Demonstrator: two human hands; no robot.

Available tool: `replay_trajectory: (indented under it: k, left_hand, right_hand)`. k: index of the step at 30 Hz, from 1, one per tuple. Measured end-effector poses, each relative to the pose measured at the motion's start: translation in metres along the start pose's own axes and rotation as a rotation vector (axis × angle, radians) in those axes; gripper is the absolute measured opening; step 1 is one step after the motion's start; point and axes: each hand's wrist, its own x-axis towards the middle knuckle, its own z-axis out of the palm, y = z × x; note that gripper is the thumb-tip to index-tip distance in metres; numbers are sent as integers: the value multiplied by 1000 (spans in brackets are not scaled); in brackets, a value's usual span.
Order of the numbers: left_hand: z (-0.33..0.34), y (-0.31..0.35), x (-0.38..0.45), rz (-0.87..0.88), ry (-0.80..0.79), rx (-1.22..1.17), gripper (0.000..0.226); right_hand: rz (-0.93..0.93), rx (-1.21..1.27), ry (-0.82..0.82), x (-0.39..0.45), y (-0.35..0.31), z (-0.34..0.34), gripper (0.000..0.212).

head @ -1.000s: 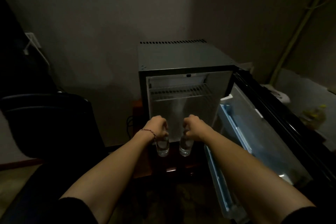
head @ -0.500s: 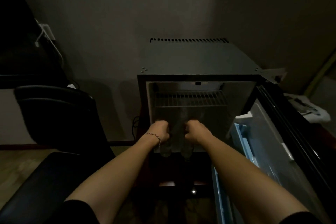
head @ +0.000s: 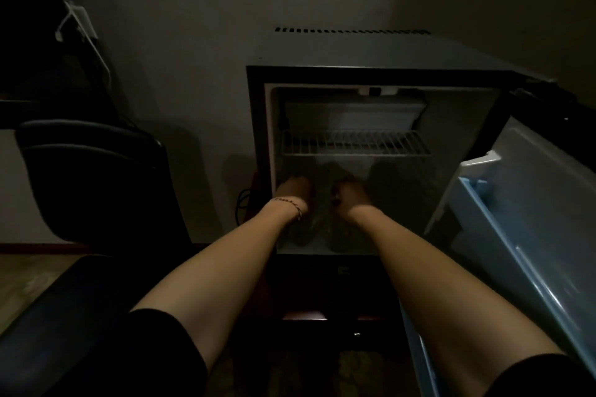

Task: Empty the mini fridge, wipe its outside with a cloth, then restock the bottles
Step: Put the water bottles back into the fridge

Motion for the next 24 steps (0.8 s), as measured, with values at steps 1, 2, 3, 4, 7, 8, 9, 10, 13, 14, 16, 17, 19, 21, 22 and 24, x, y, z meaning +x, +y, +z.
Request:
replay_trajectory:
  k: [1,2,3,4,7,8,9,10,13,14,16,17,19,21,22,24]
  left_hand:
    - [4,-1,4,7,17,6,28]
    - [7,-2,7,15,32,17,28]
    - [10,-2,11,19,44,23,30]
    - [11,-1,13,23,57,31,33]
    - [15,-3,24,37,93,22,38]
    - [14,-3,27,39,103,25,38]
    - [14,-2,28,30,103,30,37]
    - [12,-1,28,21,102,29,36]
    - [8,2,31,-15,98,-45,34]
    - [9,2,33,-15,101,-85,32]
    - [8,3,34,-26,127,-155,28]
    - [9,3,36,-44,131,-190,27]
    - [10,2,43,-74,150,-271,28]
    - [11,2,51,-87,168,-401,38]
    - [14,1,55,-102,172,-455,50]
    - [13,7,56,-26,198,-543,59]
  right_hand:
    - [-17,4,33,2,0,1,33]
    - [-40,4,54,5,2,1,34]
    - [-65,0,66,8,4,-1,35]
    - [-80,-7,71,9,5,-3,37]
    - [-118,3,119,19,8,-5,37]
    - [-141,15,139,22,8,-4,36]
    - [-173,15,156,25,8,-2,35]
    - [-193,7,162,26,8,-2,33]
    - [-185,7,170,32,9,-5,27]
    - [-179,11,173,34,10,-6,27]
    - [-177,-22,191,40,13,-7,30]
    - [-178,-41,195,43,13,-7,32]
    - [-191,-39,196,49,13,-8,32]
    - [-193,-12,179,60,16,-7,31]
    - [-196,19,172,65,17,-5,31]
    - [-211,74,171,72,19,-3,36]
